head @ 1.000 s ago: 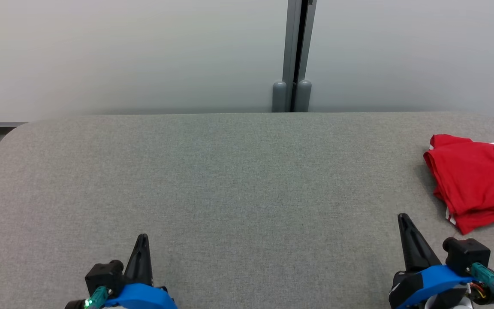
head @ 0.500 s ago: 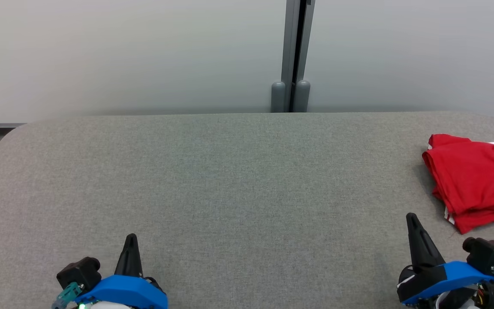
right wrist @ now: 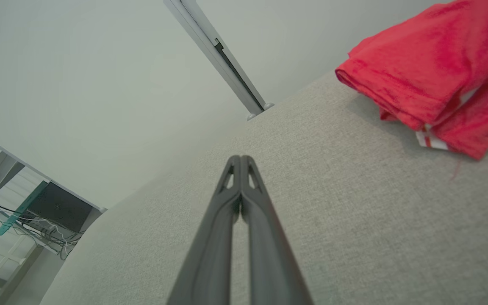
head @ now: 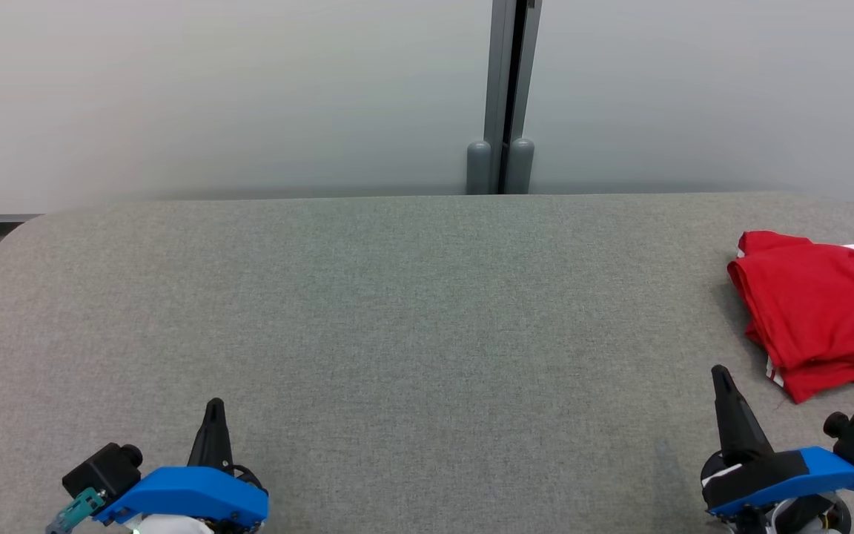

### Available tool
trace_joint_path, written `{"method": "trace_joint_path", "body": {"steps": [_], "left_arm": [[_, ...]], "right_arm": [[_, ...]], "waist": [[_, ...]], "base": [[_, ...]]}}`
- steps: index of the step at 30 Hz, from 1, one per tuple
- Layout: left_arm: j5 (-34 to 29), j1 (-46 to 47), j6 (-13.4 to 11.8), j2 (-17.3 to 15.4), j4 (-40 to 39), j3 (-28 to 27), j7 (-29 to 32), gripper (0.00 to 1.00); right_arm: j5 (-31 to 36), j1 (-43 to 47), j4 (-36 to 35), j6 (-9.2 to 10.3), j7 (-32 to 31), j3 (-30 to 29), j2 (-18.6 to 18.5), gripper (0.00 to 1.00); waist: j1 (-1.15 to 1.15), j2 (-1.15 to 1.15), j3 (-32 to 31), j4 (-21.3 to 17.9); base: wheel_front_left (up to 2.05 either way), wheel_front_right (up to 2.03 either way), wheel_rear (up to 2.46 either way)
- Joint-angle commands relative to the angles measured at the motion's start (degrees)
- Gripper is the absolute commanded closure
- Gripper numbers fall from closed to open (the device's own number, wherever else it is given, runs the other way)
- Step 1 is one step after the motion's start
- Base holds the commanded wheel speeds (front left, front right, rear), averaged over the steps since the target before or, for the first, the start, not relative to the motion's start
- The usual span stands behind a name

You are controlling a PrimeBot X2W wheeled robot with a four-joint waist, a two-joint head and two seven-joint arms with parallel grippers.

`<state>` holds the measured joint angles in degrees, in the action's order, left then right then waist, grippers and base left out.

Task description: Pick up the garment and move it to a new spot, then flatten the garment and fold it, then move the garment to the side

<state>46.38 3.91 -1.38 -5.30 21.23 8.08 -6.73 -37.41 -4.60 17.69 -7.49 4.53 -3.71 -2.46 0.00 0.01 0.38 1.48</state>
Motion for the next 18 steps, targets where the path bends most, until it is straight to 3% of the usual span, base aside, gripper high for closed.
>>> {"method": "trace_joint_path", "body": {"steps": [1,18], "left_arm": [[2.33,1.78,0.56,-0.01,-1.26,-0.97,0.61,1.0],[12.72,1.97,2.61,0.62,-2.74,-4.26,3.66,1.0]], "right_arm": [[-2.8,-1.12,-1.11,0.0,-0.52,-0.24,-0.31,1.0],[-15.23,-1.39,-1.82,0.0,-3.05,-0.9,-0.38,1.0]], "waist": [[0.0,-0.01,-0.01,-0.03],[0.0,-0.01,-0.04,-0.28]], "base": [[0.0,0.0,0.0],[0.0,0.0,0.0]]}}
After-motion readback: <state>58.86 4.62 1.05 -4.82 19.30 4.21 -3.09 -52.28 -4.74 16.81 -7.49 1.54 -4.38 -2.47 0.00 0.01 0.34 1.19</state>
